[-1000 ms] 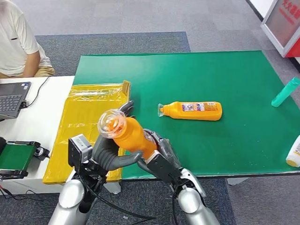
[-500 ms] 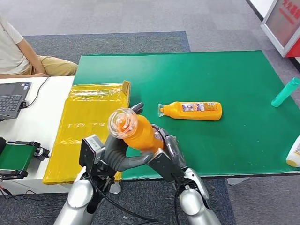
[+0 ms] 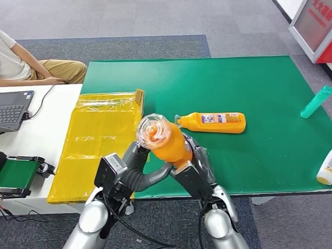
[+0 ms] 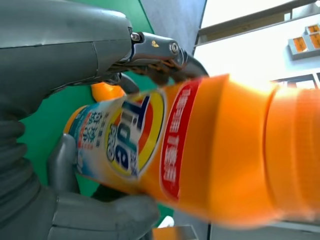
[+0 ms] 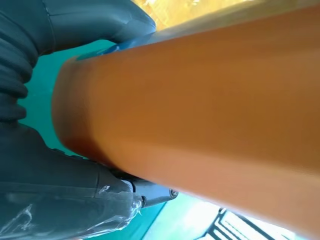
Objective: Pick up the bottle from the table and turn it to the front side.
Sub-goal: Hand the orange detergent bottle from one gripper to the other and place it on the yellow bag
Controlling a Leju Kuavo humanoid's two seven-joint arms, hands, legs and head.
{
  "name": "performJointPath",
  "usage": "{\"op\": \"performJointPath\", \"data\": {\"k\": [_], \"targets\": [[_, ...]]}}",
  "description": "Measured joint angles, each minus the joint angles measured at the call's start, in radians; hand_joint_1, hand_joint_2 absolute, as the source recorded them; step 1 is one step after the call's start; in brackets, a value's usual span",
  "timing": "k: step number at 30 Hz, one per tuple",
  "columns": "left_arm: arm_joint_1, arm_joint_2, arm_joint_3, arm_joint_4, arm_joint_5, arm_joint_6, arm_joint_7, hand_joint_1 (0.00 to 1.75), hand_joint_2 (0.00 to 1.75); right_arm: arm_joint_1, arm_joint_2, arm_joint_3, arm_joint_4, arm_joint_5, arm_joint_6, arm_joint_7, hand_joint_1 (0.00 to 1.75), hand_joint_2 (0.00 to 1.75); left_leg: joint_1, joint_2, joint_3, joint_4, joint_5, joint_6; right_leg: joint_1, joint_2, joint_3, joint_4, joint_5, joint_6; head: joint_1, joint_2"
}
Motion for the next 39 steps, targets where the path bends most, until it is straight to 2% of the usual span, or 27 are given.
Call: {"op": "performJointPath", "data": {"k": [5, 11, 22, 23, 26, 27, 31, 35, 39], "targets": [[-0.001, 0.000, -0.002, 0.000, -0.027, 0.015, -0.013, 1.75, 1.75, 0.006, 0.000, -0.002, -0.005, 0.000, -0.004, 0.000, 1.75, 1.75, 0.000, 0.000, 0.000, 0.000, 0.000, 0.000, 0.000, 0.000, 0.000, 0.000, 0.000, 0.000, 0.000, 0.000], [-0.001, 0.000, -0.022, 0.000, -0.133, 0.094, -0.046, 1.75, 1.75, 0.014, 0.000, -0.002, -0.017, 0.009, -0.034, 0.003, 1.75, 1.75, 0.000, 0.000, 0.000, 0.000, 0.000, 0.000, 0.000, 0.000, 0.000, 0.000, 0.000, 0.000, 0.000, 0.000], [-0.002, 0.002, -0.027, -0.001, -0.091, 0.070, -0.043, 1.75, 1.75, 0.018, 0.000, -0.003, -0.024, 0.003, -0.029, 0.009, 1.75, 1.75, 0.000, 0.000, 0.000, 0.000, 0.000, 0.000, 0.000, 0.000, 0.000, 0.000, 0.000, 0.000, 0.000, 0.000], [-0.002, 0.002, -0.026, -0.001, -0.087, 0.070, -0.043, 1.75, 1.75, 0.018, -0.001, -0.003, -0.024, 0.000, -0.029, 0.010, 1.66, 1.75, 0.000, 0.000, 0.000, 0.000, 0.000, 0.000, 0.000, 0.000, 0.000, 0.000, 0.000, 0.000, 0.000, 0.000], [0.000, 0.002, -0.020, -0.001, -0.080, 0.070, -0.043, 1.75, 1.75, 0.018, -0.001, -0.005, -0.024, -0.016, -0.029, 0.015, 1.11, 1.75, 0.000, 0.000, 0.000, 0.000, 0.000, 0.000, 0.000, 0.000, 0.000, 0.000, 0.000, 0.000, 0.000, 0.000], [0.001, 0.002, -0.017, -0.002, -0.079, 0.070, -0.043, 1.75, 1.75, 0.019, -0.001, -0.007, -0.024, -0.023, -0.028, 0.016, 1.01, 1.75, 0.000, 0.000, 0.000, 0.000, 0.000, 0.000, 0.000, 0.000, 0.000, 0.000, 0.000, 0.000, 0.000, 0.000], [0.005, 0.002, -0.009, -0.008, -0.075, 0.069, -0.043, 1.75, 1.75, 0.020, -0.002, -0.014, -0.028, -0.037, -0.022, 0.019, 1.01, 1.75, 0.000, 0.000, -0.001, 0.000, 0.000, 0.000, 0.000, 0.000, 0.000, 0.000, 0.000, 0.000, 0.000, 0.000], [0.008, 0.003, -0.004, -0.011, -0.075, 0.069, -0.043, 1.75, 1.75, 0.021, -0.002, -0.019, -0.031, -0.040, -0.019, 0.020, 0.00, 1.75, 0.000, 0.000, -0.001, 0.000, 0.000, 0.000, 0.000, 0.000, 0.000, 0.000, 0.000, 0.000, 0.000, 0.000], [0.023, 0.004, 0.009, -0.019, -0.074, 0.069, -0.043, 1.75, 1.75, 0.021, -0.003, -0.036, -0.040, -0.051, -0.018, 0.024, 0.00, 1.75, 0.000, 0.000, -0.001, 0.000, 0.000, 0.000, 0.000, 0.000, 0.000, 0.000, 0.000, 0.000, 0.000, 0.000]]}}
